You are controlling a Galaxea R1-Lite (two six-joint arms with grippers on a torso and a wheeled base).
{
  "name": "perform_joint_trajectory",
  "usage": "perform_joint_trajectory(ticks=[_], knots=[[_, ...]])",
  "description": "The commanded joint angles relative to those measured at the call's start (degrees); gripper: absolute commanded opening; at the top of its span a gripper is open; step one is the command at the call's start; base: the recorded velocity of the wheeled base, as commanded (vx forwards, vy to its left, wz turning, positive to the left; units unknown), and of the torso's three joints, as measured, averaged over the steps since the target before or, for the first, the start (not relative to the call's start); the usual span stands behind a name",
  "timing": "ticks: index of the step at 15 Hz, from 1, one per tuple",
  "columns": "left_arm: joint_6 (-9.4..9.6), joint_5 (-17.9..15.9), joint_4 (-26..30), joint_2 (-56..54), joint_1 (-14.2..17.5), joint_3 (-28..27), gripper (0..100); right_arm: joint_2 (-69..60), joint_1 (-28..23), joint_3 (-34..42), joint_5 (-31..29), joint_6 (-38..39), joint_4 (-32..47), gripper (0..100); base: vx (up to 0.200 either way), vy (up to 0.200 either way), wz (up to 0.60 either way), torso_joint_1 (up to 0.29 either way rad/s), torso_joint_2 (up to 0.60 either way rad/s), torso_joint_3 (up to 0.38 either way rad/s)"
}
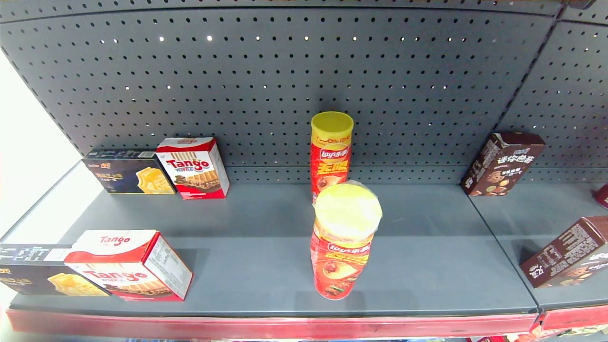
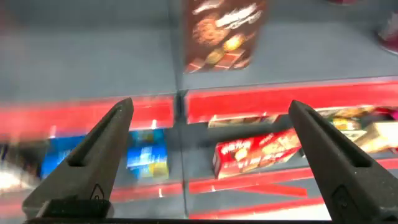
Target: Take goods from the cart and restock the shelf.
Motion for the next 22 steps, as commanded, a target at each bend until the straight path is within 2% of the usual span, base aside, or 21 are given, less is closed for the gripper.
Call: perform_joint_trajectory(ticks=[1,2,3,4,9,10,11,15,17,19,20,22], knots=[[-0.01,0.0,0.0,-1.1,1.3,0.0,100,-1.7,-0.5,0.5,-0.7,0.9,0.6,100,0.0,0.0,0.0,0.0,0.0,0.0],[-0.1,0.0,0.0,-1.7,1.3,0.0,100,-1.7,-0.4,0.3,-0.5,0.5,5.1,100,0.0,0.0,0.0,0.0,0.0,0.0],[-0.1,0.0,0.0,-2.2,1.3,0.0,100,-1.7,-0.3,0.4,1.1,-1.2,5.0,100,0.0,0.0,0.0,0.0,0.0,0.0],[-0.37,0.1,0.0,-2.8,1.4,0.0,100,-2.0,2.3,0.4,3.7,-1.6,4.8,100,0.0,0.0,0.0,0.0,0.0,0.0],[-0.37,0.2,0.0,-2.9,1.7,0.0,100,-2.4,3.7,0.3,3.2,-0.6,5.0,100,0.0,0.0,0.0,0.0,0.0,0.0],[-0.37,0.2,0.0,-2.9,1.7,0.0,100,-6.6,8.0,0.2,3.3,-0.8,5.3,100,0.0,0.0,0.0,0.0,0.0,0.0],[-0.37,0.2,0.0,-2.9,1.7,0.0,100,-7.1,6.5,0.3,3.2,-0.7,4.9,100,0.0,0.0,0.0,0.0,0.0,0.0],[-0.63,-0.2,0.0,-1.6,0.6,0.0,100,-7.1,6.5,0.4,3.2,-0.6,4.7,100,0.0,0.0,0.0,0.0,0.0,0.0],[-5.73,-0.6,0.2,-1.0,-4.4,0.0,100,-7.1,6.5,0.4,3.2,-0.6,4.7,100,0.0,0.0,0.0,0.0,0.0,0.0],[-8.01,-1.0,0.2,-1.2,-9.6,0.1,100,-7.1,6.5,0.4,3.2,-0.6,4.7,100,0.0,0.0,0.0,0.0,0.0,0.0],[-11.7,-2.5,0.7,-4.1,-14.9,0.1,100,-7.1,6.5,0.4,3.2,-0.6,4.7,100,0.0,0.0,0.0,0.0,0.0,0.0],[-13.64,-3.1,1.3,-6.2,-15.9,-0.1,100,-7.1,6.5,0.4,3.2,-0.6,4.7,100,0.0,0.0,0.0,0.0,0.0,0.0]])
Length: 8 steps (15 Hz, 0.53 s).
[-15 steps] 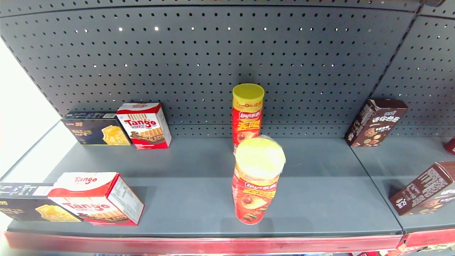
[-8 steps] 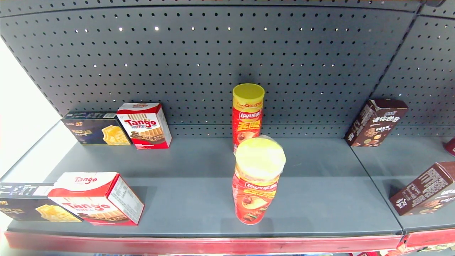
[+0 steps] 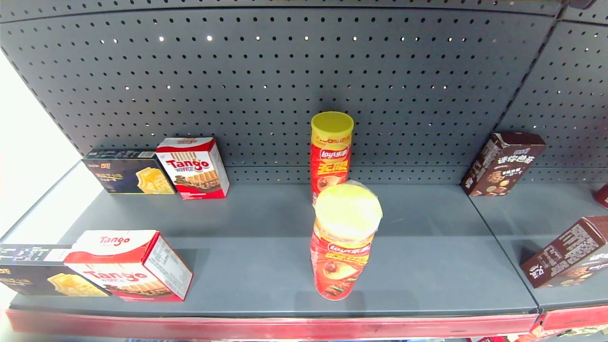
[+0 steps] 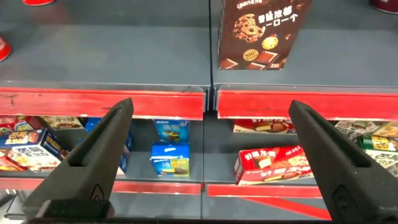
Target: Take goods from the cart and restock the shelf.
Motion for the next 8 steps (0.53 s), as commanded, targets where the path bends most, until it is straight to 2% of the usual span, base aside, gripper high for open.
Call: perform_joint_trajectory(ticks=[1,2,5,6,7,8], knots=[[-6.45,-0.9,0.3,-3.2,-1.2,0.0,100,0.0,0.0,0.0,0.0,0.0,0.0,100,0.0,0.0,0.0,0.0,0.0,0.0],[-7.94,-1.3,0.1,-4.9,-1.0,0.3,100,0.0,0.0,0.0,0.0,0.0,0.0,100,0.0,0.0,0.0,0.0,0.0,0.0],[-7.68,-3.8,0.3,-6.7,-0.4,0.5,100,0.0,0.0,0.0,0.0,0.0,0.0,100,0.0,0.0,0.0,0.0,0.0,0.0],[-7.77,-3.8,0.2,-4.9,2.1,0.5,100,0.0,0.0,0.0,0.0,0.0,0.0,100,0.0,0.0,0.0,0.0,0.0,0.0],[-7.24,-4.3,-0.2,-1.5,10.1,1.2,100,0.0,0.0,0.0,0.0,0.0,0.0,100,0.0,0.0,0.0,0.0,0.0,0.0],[-6.71,-5.3,-0.3,-1.6,13.5,1.4,100,0.0,0.0,0.0,0.0,0.0,0.0,100,0.0,0.0,0.0,0.0,0.0,0.0]])
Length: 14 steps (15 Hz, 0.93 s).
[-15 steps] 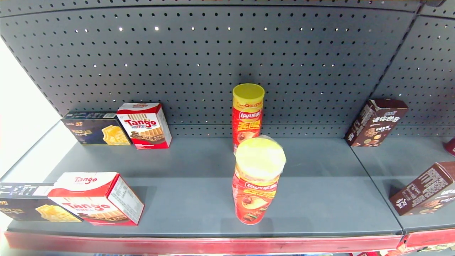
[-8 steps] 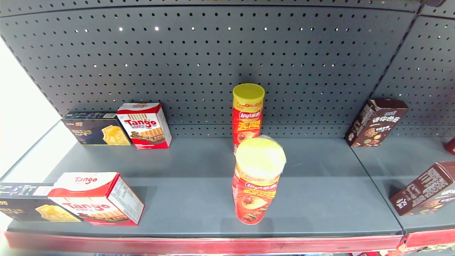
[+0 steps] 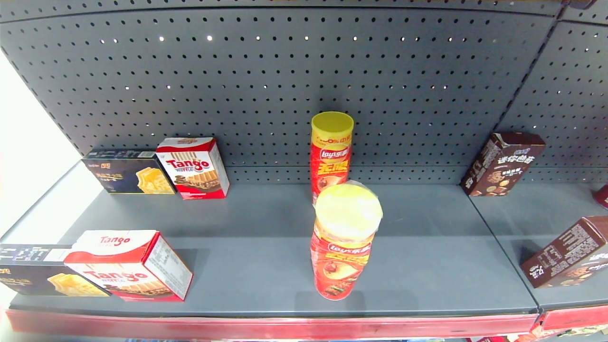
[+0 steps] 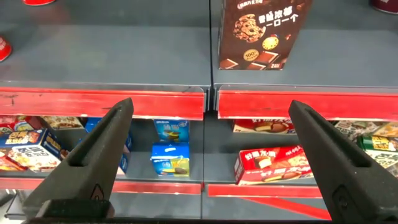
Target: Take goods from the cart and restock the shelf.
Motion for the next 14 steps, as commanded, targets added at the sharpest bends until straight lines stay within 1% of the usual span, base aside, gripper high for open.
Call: perform_joint_trajectory(ticks=[1,2,4,5,6,7,11,12,14], knots=[[1.32,-1.7,-0.5,0.0,10.1,0.7,100,0.0,0.0,0.0,0.0,0.0,0.0,100,0.0,0.0,0.0,0.0,0.0,0.0],[1.76,-1.8,-0.4,-0.7,10.2,0.8,100,0.0,0.0,0.0,0.0,0.0,0.0,100,0.0,0.0,0.0,0.0,0.0,0.0],[1.85,-2.0,-0.3,-0.5,10.6,0.8,100,0.0,0.0,0.0,0.0,0.0,0.0,100,0.0,0.0,0.0,0.0,0.0,0.0],[1.67,-3.9,-0.3,-2.4,17.3,0.7,100,0.0,0.0,0.0,0.0,0.0,0.0,100,0.0,0.0,0.0,0.0,0.0,0.0],[1.58,-5.1,-0.4,-4.9,15.8,0.7,100,0.0,0.0,0.0,0.0,0.0,0.0,100,0.0,0.0,0.0,0.0,0.0,0.0],[1.49,-4.9,-0.4,-5.8,14.9,0.7,100,0.0,0.0,0.0,0.0,0.0,0.0,100,0.0,0.0,0.0,0.0,0.0,0.0],[2.37,-5.2,-0.4,-6.2,15.2,0.8,100,0.0,0.0,0.0,0.0,0.0,0.0,100,0.0,0.0,0.0,0.0,0.0,0.0],[3.34,-5.2,-0.3,-6.2,15.2,0.7,100,0.0,0.0,0.0,0.0,0.0,0.0,100,0.0,0.0,0.0,0.0,0.0,0.0],[3.69,-8.0,-0.2,-6.2,15.2,0.7,100,0.0,0.0,0.0,0.0,0.0,0.0,100,0.0,0.0,0.0,0.0,0.0,0.0]])
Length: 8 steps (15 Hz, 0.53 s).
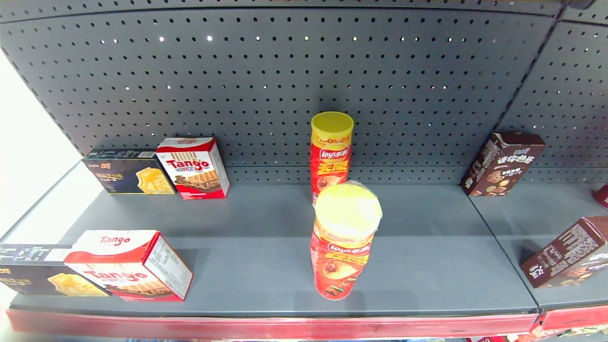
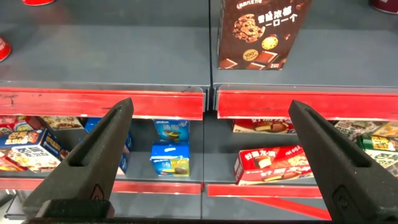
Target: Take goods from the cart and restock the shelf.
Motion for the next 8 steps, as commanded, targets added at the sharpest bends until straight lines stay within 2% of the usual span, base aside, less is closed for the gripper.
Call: perform_joint_trajectory(ticks=[1,2,3,5,6,7,8], knots=[[-0.03,1.3,0.0,-0.2,0.0,0.0,100,0.0,0.0,0.0,0.0,0.0,0.0,100,0.0,0.0,0.0,0.0,0.0,0.0],[0.06,6.7,0.1,-0.2,0.2,-0.1,100,0.0,0.0,0.0,0.0,0.0,0.0,100,0.0,0.0,0.0,0.0,0.0,0.0],[-0.11,7.7,0.1,-0.2,0.2,-0.1,100,0.0,0.0,0.0,0.0,0.0,0.0,100,0.0,0.0,0.0,0.0,0.0,0.0],[0.06,7.5,0.1,-0.2,0.2,-0.1,100,0.0,0.0,0.0,0.0,0.0,0.0,100,0.0,0.0,0.0,0.0,0.0,0.0],[1.29,5.7,0.1,-0.2,0.1,-0.1,100,0.0,0.0,0.0,0.0,0.0,0.0,100,0.0,0.0,0.0,0.0,0.0,0.0],[1.73,-0.3,0.0,-0.1,0.0,0.0,100,0.0,0.0,0.0,0.0,0.0,0.0,100,0.0,0.0,0.0,0.0,0.0,0.0],[2.52,-3.5,0.1,-0.1,0.0,0.0,100,0.0,0.0,0.0,0.0,0.0,0.0,100,0.0,0.0,0.0,0.0,0.0,0.0]])
